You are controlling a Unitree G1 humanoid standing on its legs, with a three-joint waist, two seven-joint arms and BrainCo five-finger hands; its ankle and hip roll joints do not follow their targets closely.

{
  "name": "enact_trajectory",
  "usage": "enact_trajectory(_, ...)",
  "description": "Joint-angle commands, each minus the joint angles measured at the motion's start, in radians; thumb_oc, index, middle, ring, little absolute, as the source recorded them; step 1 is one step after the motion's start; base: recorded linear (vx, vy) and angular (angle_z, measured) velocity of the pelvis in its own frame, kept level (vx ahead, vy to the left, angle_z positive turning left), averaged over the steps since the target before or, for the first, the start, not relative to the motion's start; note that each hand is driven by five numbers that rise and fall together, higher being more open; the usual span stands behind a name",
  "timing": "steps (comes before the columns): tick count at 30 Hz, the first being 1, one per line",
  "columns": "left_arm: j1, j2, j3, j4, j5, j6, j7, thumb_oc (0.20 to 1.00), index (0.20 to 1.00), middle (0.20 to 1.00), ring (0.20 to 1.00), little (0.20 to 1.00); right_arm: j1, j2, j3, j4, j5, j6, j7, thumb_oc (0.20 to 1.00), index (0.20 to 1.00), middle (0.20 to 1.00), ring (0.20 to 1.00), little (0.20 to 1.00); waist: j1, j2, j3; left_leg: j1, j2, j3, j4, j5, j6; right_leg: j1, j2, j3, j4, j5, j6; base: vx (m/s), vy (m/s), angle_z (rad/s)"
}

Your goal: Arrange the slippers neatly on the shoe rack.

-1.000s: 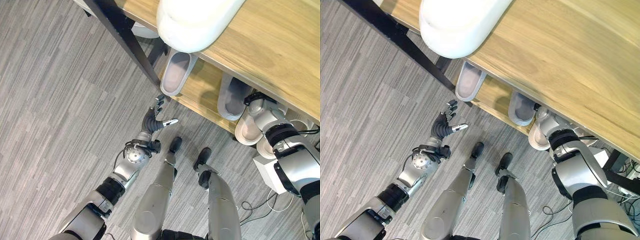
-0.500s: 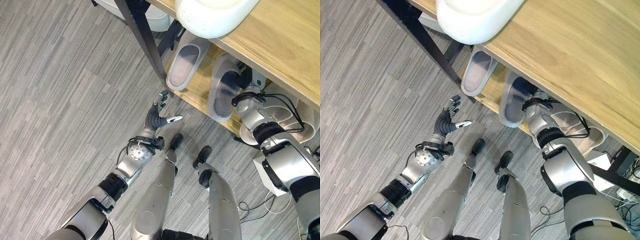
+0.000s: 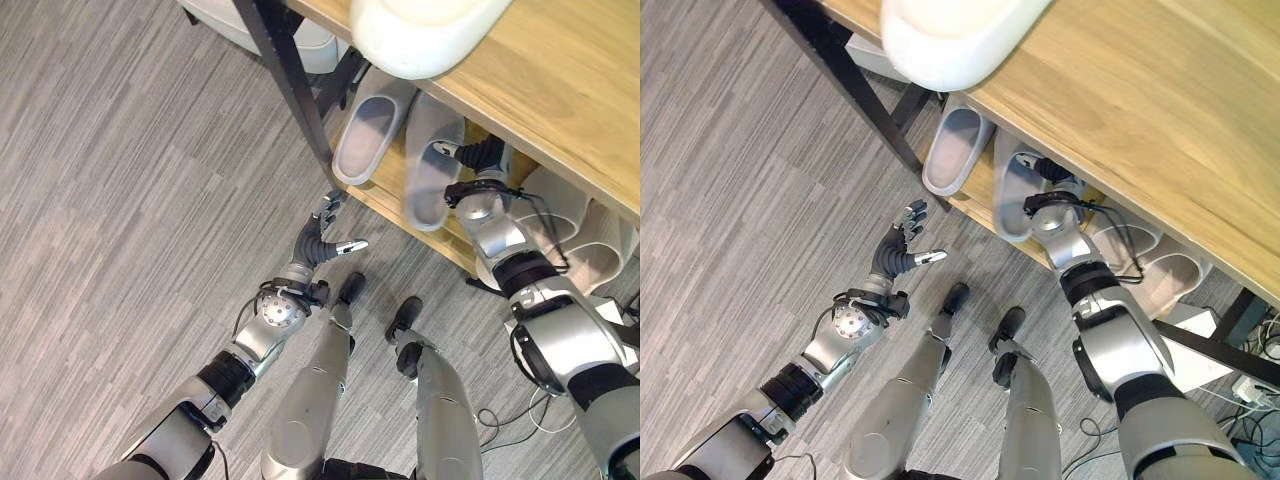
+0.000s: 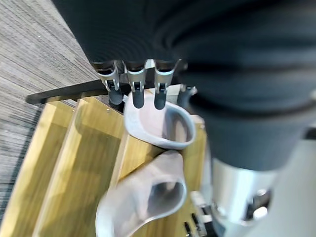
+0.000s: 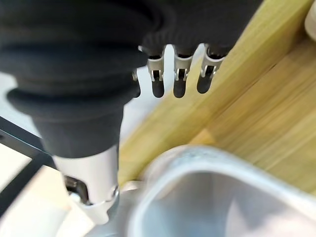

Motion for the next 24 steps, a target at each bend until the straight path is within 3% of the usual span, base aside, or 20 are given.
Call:
enact_trajectory(1,0.052,-0.005,0.046,-0.049,0.008,-0.021,-0.015,1.000,1.000,1.000,1.000,1.000,0.115,0.041,-0.081,-0.134,0.020,-0.070,-0.052,1.000,1.000,1.000,1.000,1.000,-0.013,-0.031,-0.037,0.059,-0.005,0.029,-0.016,-0.185,0.045,0.194,-0.008,0.030,-0.024,-0.258,0.048,0.01,0.008,-0.22)
enact_trajectory(5,0.078,-0.005,0.058,-0.052,0.032,-0.008,-0.009,1.000,1.000,1.000,1.000,1.000,0.243,0.107,-0.103,-0.240,0.025,-0.081,-0.020,1.000,1.000,1.000,1.000,1.000,-0.038,-0.029,-0.039,0.066,-0.004,0.041,-0.012,-0.190,0.048,0.196,-0.010,0.042,-0.022,-0.254,0.048,-0.01,0.009,-0.14)
enact_trajectory(13,0.057,-0.009,0.077,-0.041,0.021,0.000,0.017,1.000,1.000,1.000,1.000,1.000,0.293,0.203,-0.093,-0.196,0.137,-0.107,0.022,1.000,1.000,1.000,1.000,1.000,-0.054,-0.023,-0.030,0.066,-0.002,0.055,-0.008,-0.186,0.047,0.187,-0.011,0.059,-0.014,-0.246,0.048,-0.02,-0.001,-0.12)
enact_trajectory(17,0.052,-0.007,0.069,-0.034,0.025,0.001,0.014,1.000,1.000,1.000,1.000,1.000,0.291,0.269,-0.081,-0.137,0.328,-0.164,0.099,1.000,1.000,1.000,1.000,1.000,-0.043,-0.020,-0.027,0.068,-0.003,0.049,-0.012,-0.184,0.044,0.193,-0.013,0.051,-0.019,-0.243,0.052,0.00,0.000,0.00)
enact_trajectory(22,0.044,0.002,0.058,-0.028,0.021,-0.004,-0.004,1.000,1.000,1.000,1.000,1.000,0.250,0.278,-0.066,-0.075,0.422,-0.181,0.160,1.000,1.000,1.000,1.000,1.000,-0.026,-0.017,-0.023,0.068,-0.005,0.042,-0.011,-0.185,0.042,0.194,-0.017,0.041,-0.017,-0.244,0.053,0.01,-0.015,0.08)
enact_trajectory(24,0.039,0.016,0.040,-0.024,0.011,-0.002,-0.025,1.000,1.000,1.000,1.000,1.000,0.176,0.265,-0.067,-0.012,0.538,-0.186,0.214,1.000,1.000,1.000,1.000,1.000,0.003,-0.017,-0.023,0.064,-0.008,0.033,-0.009,-0.185,0.039,0.196,-0.019,0.029,-0.013,-0.250,0.053,0.03,-0.034,0.10)
